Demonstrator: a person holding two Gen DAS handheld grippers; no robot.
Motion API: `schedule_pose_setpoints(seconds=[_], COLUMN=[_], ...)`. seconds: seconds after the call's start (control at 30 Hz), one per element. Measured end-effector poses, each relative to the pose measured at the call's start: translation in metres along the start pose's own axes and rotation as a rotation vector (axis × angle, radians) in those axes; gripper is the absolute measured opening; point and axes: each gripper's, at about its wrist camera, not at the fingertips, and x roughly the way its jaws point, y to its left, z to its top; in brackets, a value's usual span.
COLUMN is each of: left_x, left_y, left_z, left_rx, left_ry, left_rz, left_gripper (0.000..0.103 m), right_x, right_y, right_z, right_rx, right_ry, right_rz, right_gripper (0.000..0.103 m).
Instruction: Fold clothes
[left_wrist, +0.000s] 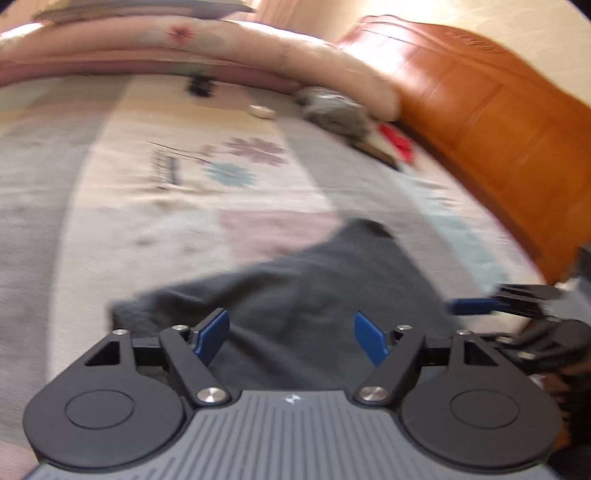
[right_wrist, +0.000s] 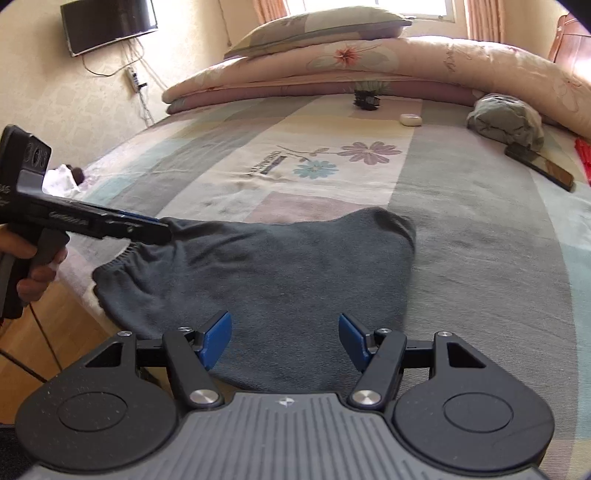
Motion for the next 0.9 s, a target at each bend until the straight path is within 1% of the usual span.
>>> schedule_pose_setpoints(seconds=[0.03, 0.07, 0.13, 0.17, 0.23, 0.3, 0.37, 0.4, 0.5, 0.57, 0.6, 0.63, 0.67, 0.73, 0.83, 0.9], left_x=[0.002, 0.007, 0.010, 0.007, -0.006, -0.013, -0.014, -0.013, -0.001, 0.008, 0.011, 0.013, 0.012, 0.006, -0.001, -0.002], left_y=[-0.002, 0.000, 0.012, 0.017, 0.024, 0.020, 0.012, 0.009, 0.001, 0.002, 0.005, 0.008, 0.010, 0.011, 0.003, -0.003], left_z=[-0.008, -0.015, -0.027, -0.028, -0.025, -0.020, -0.016, -0.014, -0.016, -0.020, -0.022, -0.024, -0.024, -0.022, -0.020, -0.019], left_rx=[0.010, 0.025, 0.036, 0.012, -0.055, -0.046, -0.013, -0.003, 0.011, 0.004, -0.002, -0.009, -0.017, -0.035, -0.003, 0.022], left_ry=[0.022, 0.054, 0.075, 0.070, 0.049, 0.026, 0.019, 0.021, 0.039, 0.071, 0.077, 0.075, 0.073, 0.067, 0.062, 0.065], left_rz=[-0.001, 0.046, 0.132, 0.136, 0.114, 0.128, 0.140, 0.133, 0.106, 0.138, 0.161, 0.185, 0.193, 0.188, 0.208, 0.214], left_gripper=[0.077, 0.077, 0.068, 0.070, 0.071, 0.072, 0.073, 0.073, 0.074, 0.075, 0.075, 0.074, 0.075, 0.075, 0.075, 0.076], right_x=[0.002, 0.005, 0.007, 0.003, -0.013, -0.030, -0.040, -0.044, -0.042, -0.030, -0.021, -0.013, -0.005, -0.003, -0.018, -0.024], right_y=[-0.002, -0.004, -0.014, -0.020, -0.033, -0.047, -0.057, -0.062, -0.059, -0.051, -0.047, -0.045, -0.042, -0.039, -0.030, -0.023], right_z=[-0.004, -0.008, -0.019, -0.024, -0.031, -0.034, -0.035, -0.034, -0.030, -0.027, -0.027, -0.031, -0.035, -0.044, -0.053, -0.056], right_rx=[0.006, 0.014, 0.034, 0.046, 0.080, 0.134, 0.193, 0.222, 0.255, 0.241, 0.231, 0.225, 0.221, 0.198, 0.136, 0.060], right_ry=[0.017, 0.036, 0.072, 0.075, 0.053, 0.020, -0.017, -0.036, -0.067, -0.054, -0.028, 0.007, 0.044, 0.082, 0.083, 0.066], right_rz=[0.008, 0.014, -0.017, -0.044, -0.087, -0.119, -0.109, -0.101, -0.018, 0.022, 0.031, 0.027, 0.020, 0.003, -0.066, -0.140], right_gripper=[0.069, 0.069, 0.067, 0.066, 0.066, 0.066, 0.066, 0.066, 0.063, 0.060, 0.059, 0.057, 0.054, 0.051, 0.051, 0.052])
